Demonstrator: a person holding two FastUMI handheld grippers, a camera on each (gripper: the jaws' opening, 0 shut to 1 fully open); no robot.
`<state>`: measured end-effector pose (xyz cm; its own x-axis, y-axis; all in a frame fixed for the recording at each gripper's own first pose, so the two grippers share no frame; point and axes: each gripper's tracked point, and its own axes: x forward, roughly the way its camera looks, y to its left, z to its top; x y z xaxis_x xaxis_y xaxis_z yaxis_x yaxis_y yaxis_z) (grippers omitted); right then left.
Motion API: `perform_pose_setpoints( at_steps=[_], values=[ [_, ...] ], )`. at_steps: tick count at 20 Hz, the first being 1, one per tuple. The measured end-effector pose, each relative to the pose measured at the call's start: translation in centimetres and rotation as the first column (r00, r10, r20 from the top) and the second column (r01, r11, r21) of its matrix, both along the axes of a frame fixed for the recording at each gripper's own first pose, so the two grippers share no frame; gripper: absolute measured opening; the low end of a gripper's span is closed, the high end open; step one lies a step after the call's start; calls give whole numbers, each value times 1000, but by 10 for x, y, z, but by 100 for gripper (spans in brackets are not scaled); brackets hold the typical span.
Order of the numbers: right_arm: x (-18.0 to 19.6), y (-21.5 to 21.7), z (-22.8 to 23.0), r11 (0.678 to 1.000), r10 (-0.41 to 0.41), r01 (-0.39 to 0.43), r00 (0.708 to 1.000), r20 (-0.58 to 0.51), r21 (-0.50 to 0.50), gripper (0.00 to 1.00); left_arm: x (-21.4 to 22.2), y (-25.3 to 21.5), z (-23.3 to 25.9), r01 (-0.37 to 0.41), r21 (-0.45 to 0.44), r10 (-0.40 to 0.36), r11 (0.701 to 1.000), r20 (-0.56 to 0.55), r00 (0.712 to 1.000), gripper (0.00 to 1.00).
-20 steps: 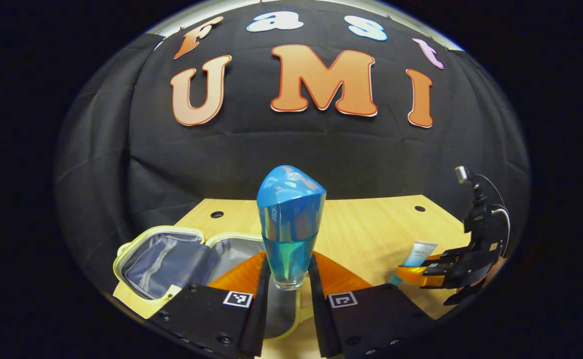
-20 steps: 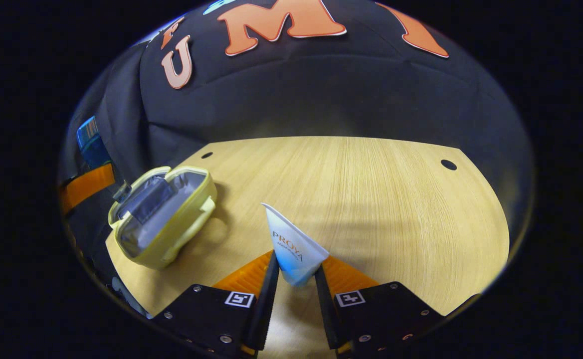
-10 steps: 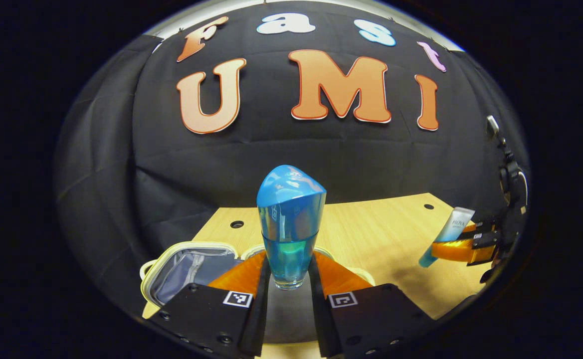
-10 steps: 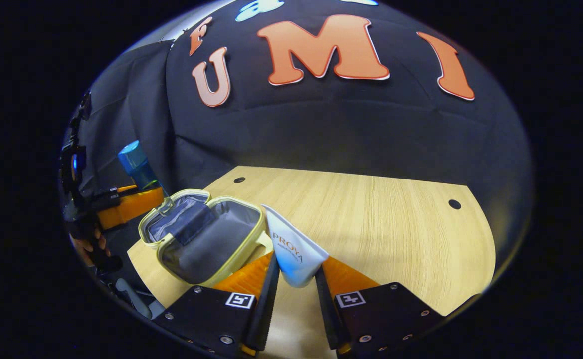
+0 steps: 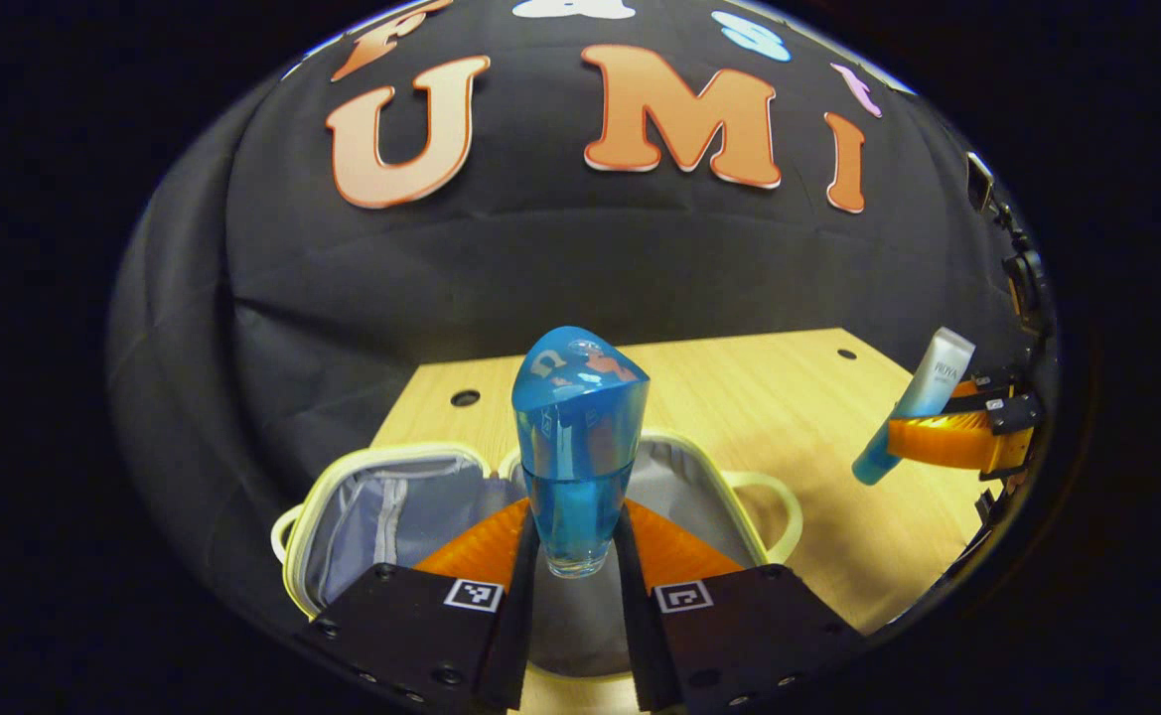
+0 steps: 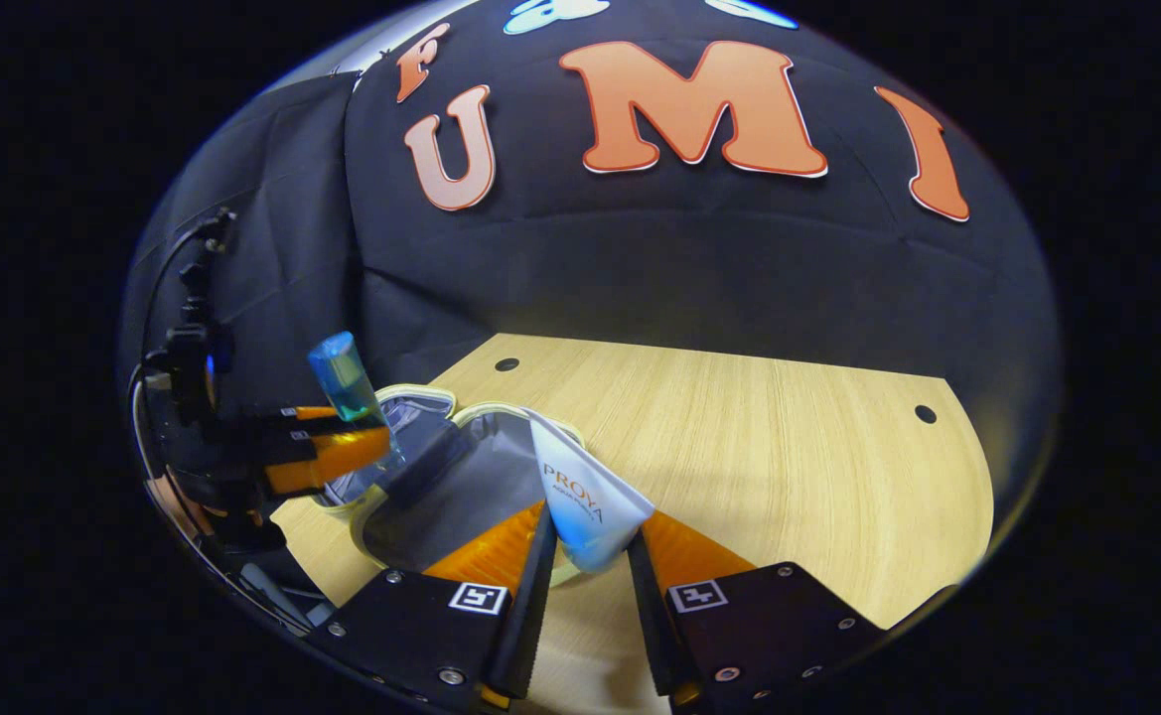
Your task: First open the suitcase, pack the skin care products into it, and then close the suitcase.
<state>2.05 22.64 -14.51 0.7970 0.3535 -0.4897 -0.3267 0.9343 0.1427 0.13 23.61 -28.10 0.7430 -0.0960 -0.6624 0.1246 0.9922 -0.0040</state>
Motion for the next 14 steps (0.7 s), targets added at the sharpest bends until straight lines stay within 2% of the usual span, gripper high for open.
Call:
perform_pose_setpoints(
  at_steps=[7,10,14],
  values=[
    [-13,29,-7,998,-68,68,997,-38,4,45,-11,-1,-56,100,-45,-107,994,-180,978,42],
    [-17,40,-9,994,-104,105,993,-52,11,45,-14,-6,-76,140,-69,-152,988,-240,959,41],
    [-25,54,-17,992,-123,124,988,-91,11,45,-22,-8,-101,156,-80,-174,984,-349,921,41]
  ],
)
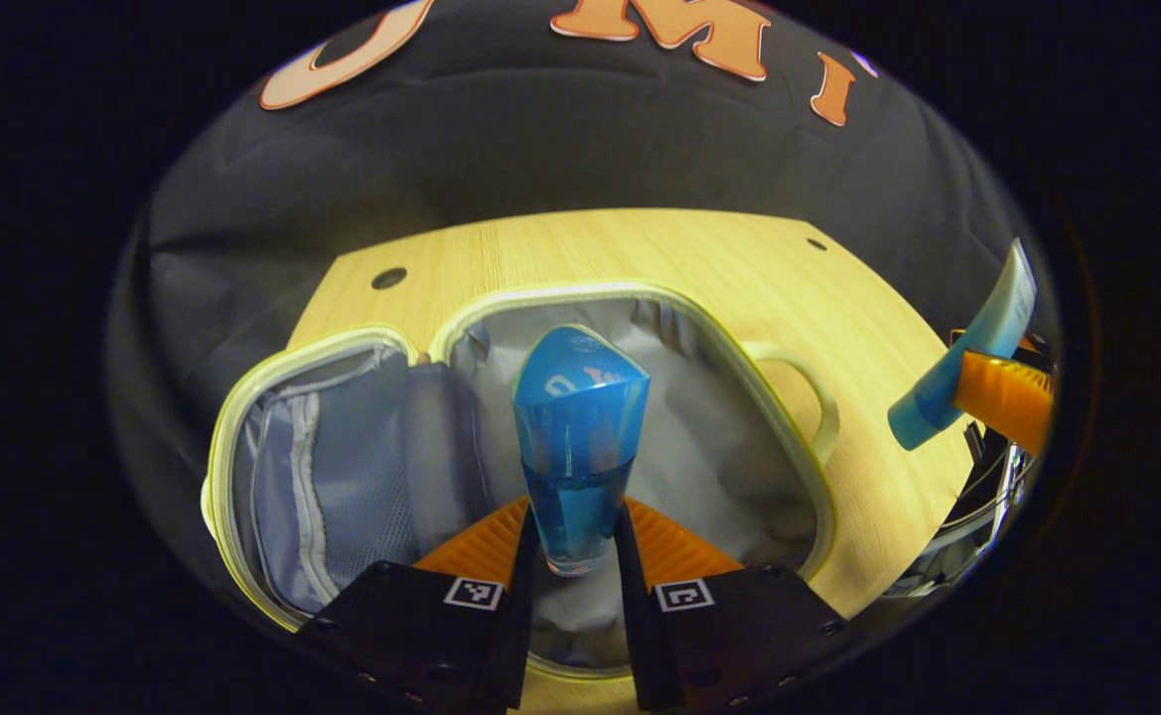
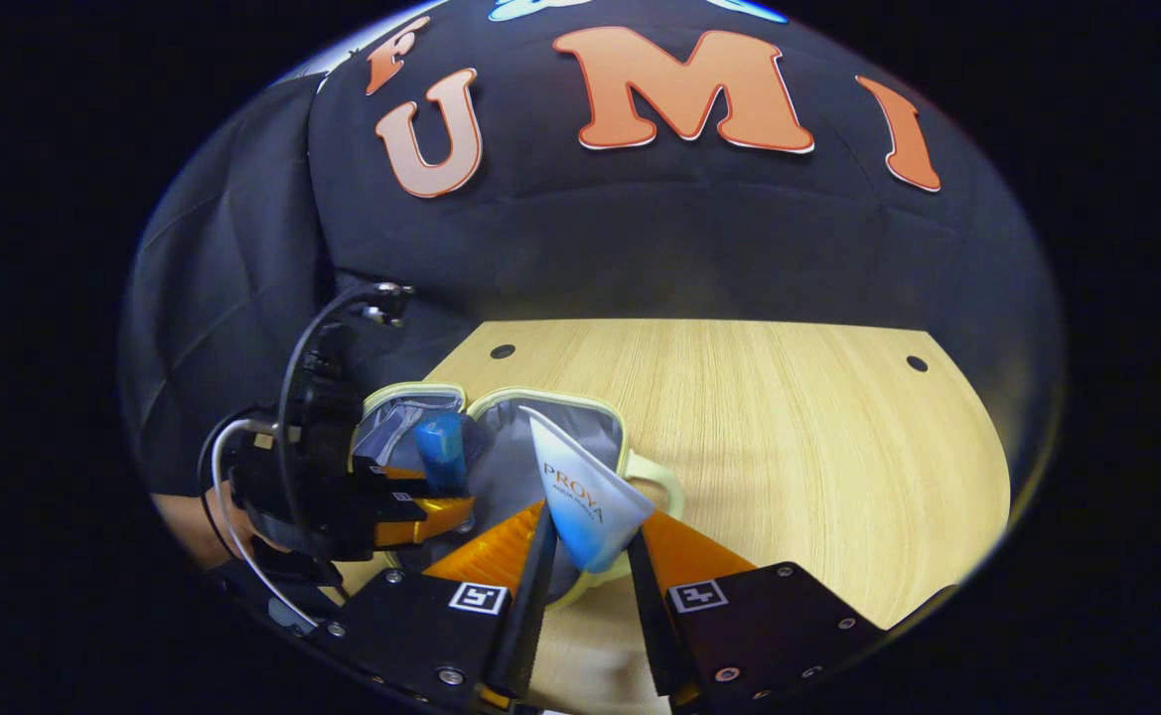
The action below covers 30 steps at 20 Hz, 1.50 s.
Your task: First open the suitcase, pack the skin care products into it, and then close the suitcase.
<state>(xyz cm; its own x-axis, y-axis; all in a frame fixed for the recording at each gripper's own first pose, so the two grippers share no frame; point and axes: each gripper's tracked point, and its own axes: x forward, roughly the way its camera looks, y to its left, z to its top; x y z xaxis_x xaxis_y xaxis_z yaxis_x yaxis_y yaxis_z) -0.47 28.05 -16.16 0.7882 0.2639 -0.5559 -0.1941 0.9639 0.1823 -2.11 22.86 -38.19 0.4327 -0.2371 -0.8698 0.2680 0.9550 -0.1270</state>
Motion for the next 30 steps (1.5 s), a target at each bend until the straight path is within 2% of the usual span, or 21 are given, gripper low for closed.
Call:
perform_pose_setpoints(
  at_steps=[5,11,15,18,21,25,26,29,30],
  values=[
    [-8,7,-12,1000,17,-16,999,-48,2,46,-11,-2,-13,-35,22,37,999,-123,992,41],
    [5,17,-18,998,49,-45,996,-79,52,45,2,-2,-20,-42,101,56,994,-144,988,41],
    [12,10,-23,996,72,-67,993,-96,56,45,-5,-3,-45,-89,143,122,986,-240,963,41],
    [13,8,-29,993,104,-97,988,-112,64,45,1,1,-42,-91,180,130,979,-217,968,45],
    [22,12,-35,988,136,-126,982,-129,88,45,4,1,-27,-125,152,150,980,-168,974,47],
    [27,24,-51,976,195,-172,964,-183,135,45,6,15,3,-140,154,151,978,-61,987,60],
    [30,26,-56,972,208,-182,959,-194,147,45,8,23,18,-157,161,162,974,-16,987,63],
    [34,40,-65,961,253,-219,941,-223,168,45,5,41,47,-230,157,222,960,67,973,63],
    [35,45,-70,958,264,-227,936,-234,175,45,3,54,50,-260,165,248,951,94,964,67]
  ],
)
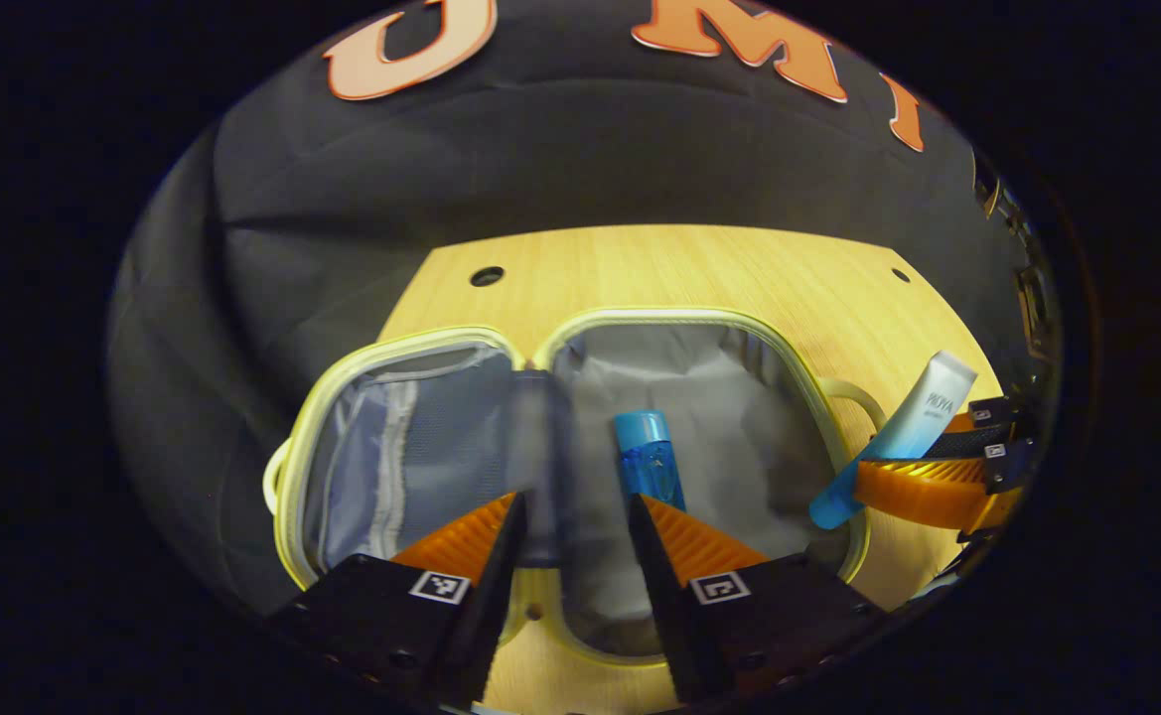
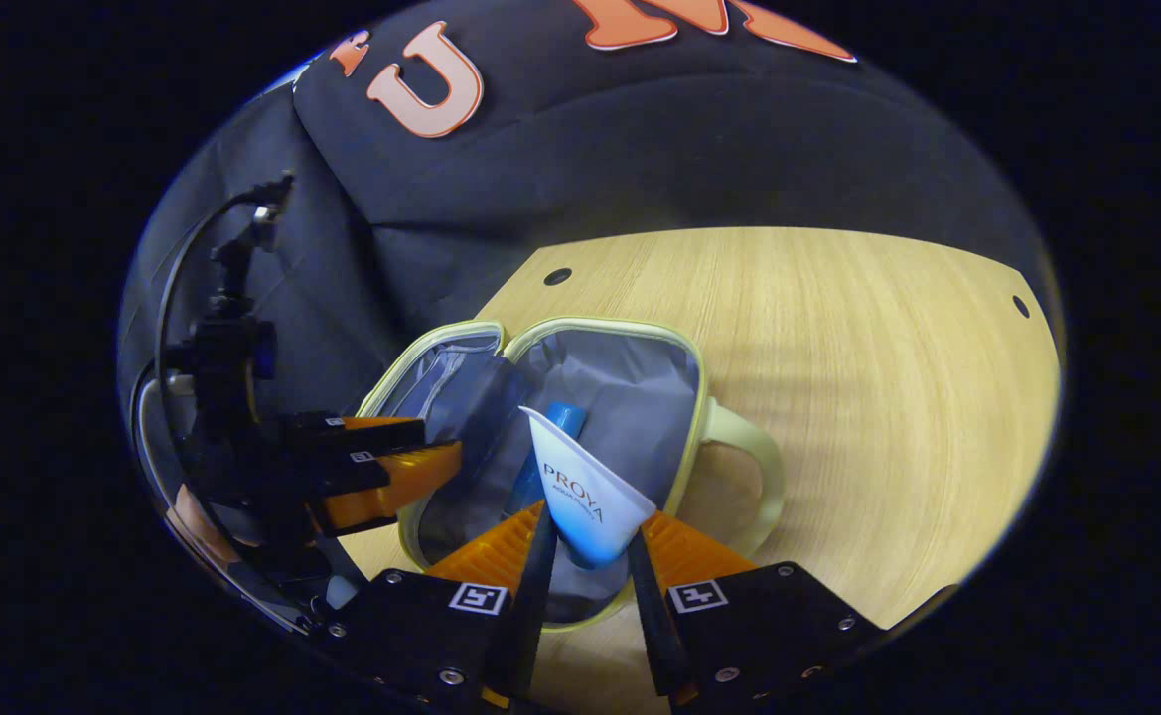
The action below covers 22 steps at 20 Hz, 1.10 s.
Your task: First open the suitcase, pack the skin care products into it, and then close the suitcase.
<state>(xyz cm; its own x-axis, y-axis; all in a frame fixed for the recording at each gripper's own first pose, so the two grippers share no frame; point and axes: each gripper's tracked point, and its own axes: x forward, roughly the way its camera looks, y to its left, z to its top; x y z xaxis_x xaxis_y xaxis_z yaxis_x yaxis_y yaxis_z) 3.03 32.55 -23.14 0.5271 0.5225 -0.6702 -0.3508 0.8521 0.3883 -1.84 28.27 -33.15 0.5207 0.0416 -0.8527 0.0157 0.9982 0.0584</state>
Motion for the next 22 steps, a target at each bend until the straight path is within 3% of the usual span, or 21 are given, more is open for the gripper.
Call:
perform_pose_setpoints(
  at_steps=[3,10,12,13,17,18,22],
  values=[
    [1,6,-7,1000,14,-14,999,-52,9,45,-6,28,20,-84,37,81,996,75,994,79],
    [10,29,-39,1000,-12,12,977,-214,-2,45,-56,96,39,-265,119,252,957,112,961,79],
    [14,32,-48,999,-34,31,972,-233,-19,51,-69,112,47,-322,127,307,938,120,944,79],
    [14,33,-50,999,-38,33,970,-239,-23,45,-73,121,49,-348,127,332,929,127,934,79],
    [17,31,-42,999,-50,46,977,-208,-22,46,-70,150,37,-403,116,385,908,153,910,79],
    [19,29,-38,998,-55,52,980,-193,-19,55,-69,155,38,-410,116,390,905,161,906,79],
    [28,10,-19,995,-96,92,990,-103,-46,71,-60,175,36,-405,110,384,908,171,907,80]
  ],
)
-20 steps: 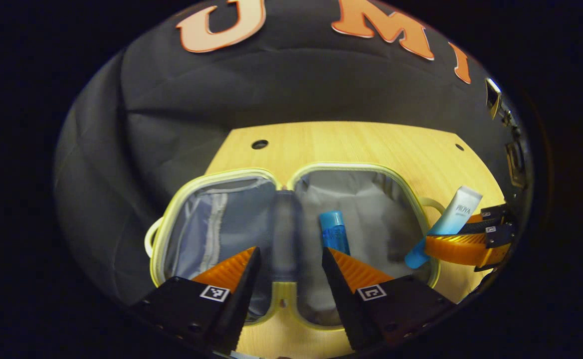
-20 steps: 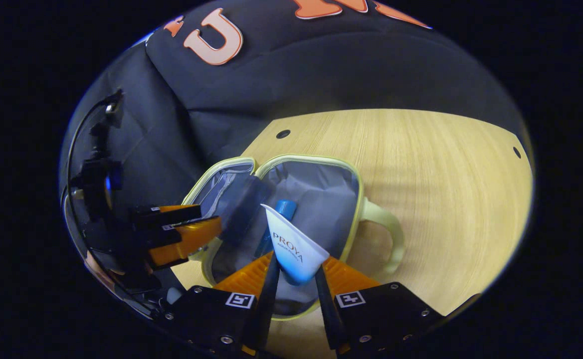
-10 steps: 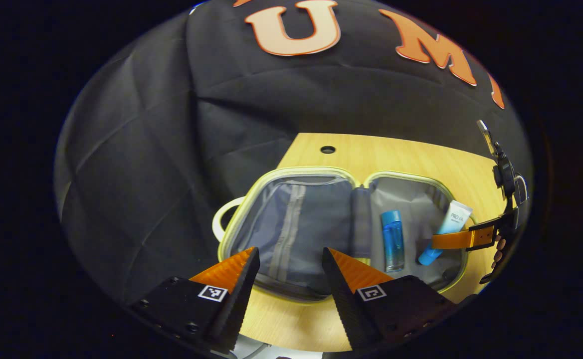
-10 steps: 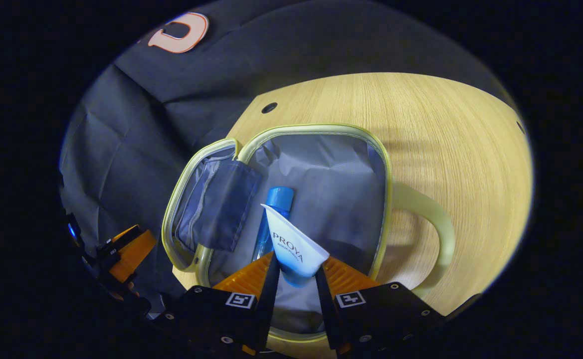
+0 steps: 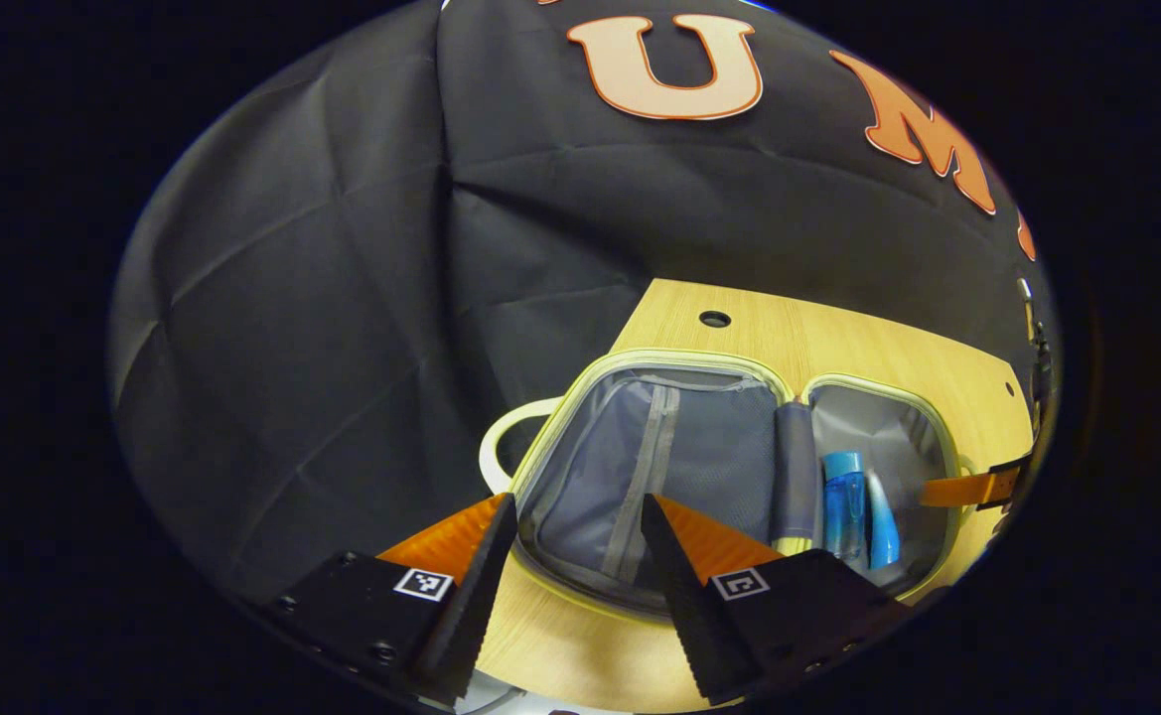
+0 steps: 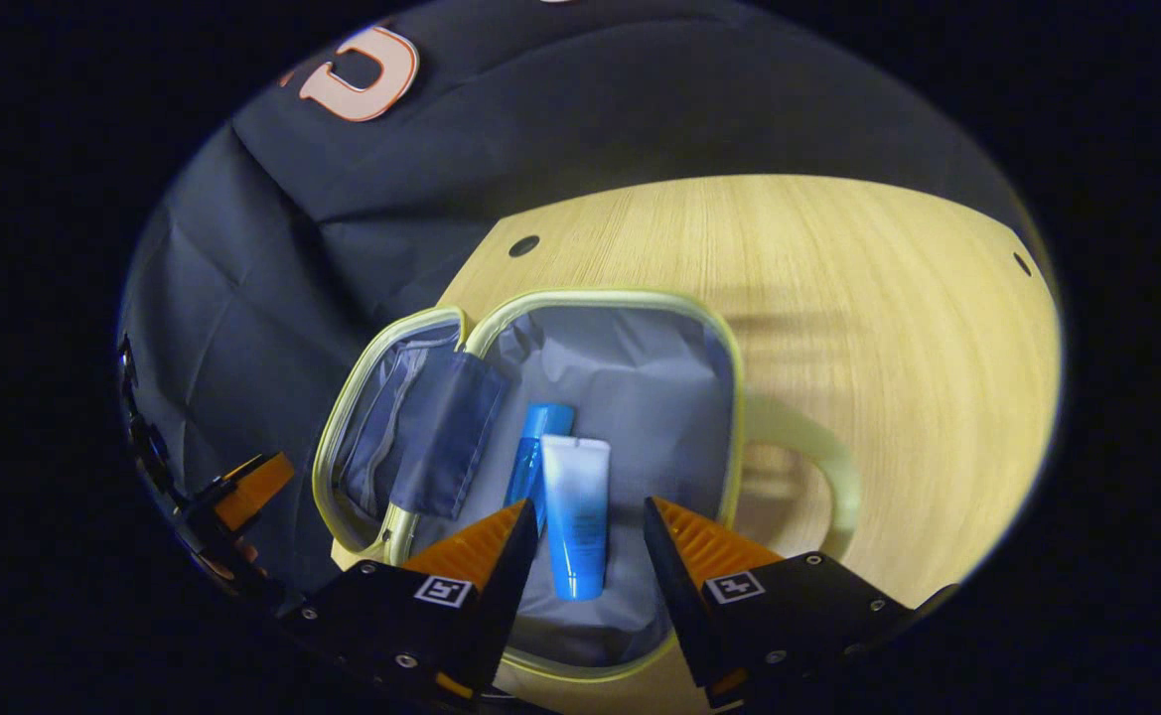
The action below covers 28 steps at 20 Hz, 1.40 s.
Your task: First open the suitcase, pack the skin care products into it, and then close the suitcase.
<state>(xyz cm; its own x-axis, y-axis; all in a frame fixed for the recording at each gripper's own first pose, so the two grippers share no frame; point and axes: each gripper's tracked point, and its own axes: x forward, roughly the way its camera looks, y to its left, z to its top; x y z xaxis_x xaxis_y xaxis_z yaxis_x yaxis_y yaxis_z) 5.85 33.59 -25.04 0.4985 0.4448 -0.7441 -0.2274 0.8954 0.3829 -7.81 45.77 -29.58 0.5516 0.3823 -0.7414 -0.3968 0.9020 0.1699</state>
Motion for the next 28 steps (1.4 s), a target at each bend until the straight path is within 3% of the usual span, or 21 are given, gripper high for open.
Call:
perform_pose_setpoints(
  at_steps=[5,10,14,17,20,25,26,28],
  values=[
    [1,-40,40,996,-51,62,989,137,-71,82,13,34,-12,3,-26,-3,1000,9,1000,79],
    [-4,-66,87,986,-140,157,963,231,-58,86,20,85,-28,-32,-71,34,997,20,999,82],
    [-1,-87,123,968,-175,226,923,342,-114,86,29,125,-46,-66,-123,68,990,19,997,82],
    [0,-97,156,955,-153,246,887,436,-165,87,33,137,-67,-97,-237,103,967,17,994,83],
    [-2,-97,177,952,-153,256,873,464,-168,88,31,147,-93,-115,-278,112,954,-28,993,99],
    [-6,-108,193,943,-191,298,851,488,-151,90,35,152,-126,-123,-329,98,936,-91,991,89],
    [-8,-110,196,940,-199,306,848,491,-148,91,36,153,-129,-119,-327,90,938,-105,990,94],
    [-13,-118,200,934,-216,327,839,499,-146,91,41,150,-137,-91,-347,54,933,-116,992,92]
  ],
)
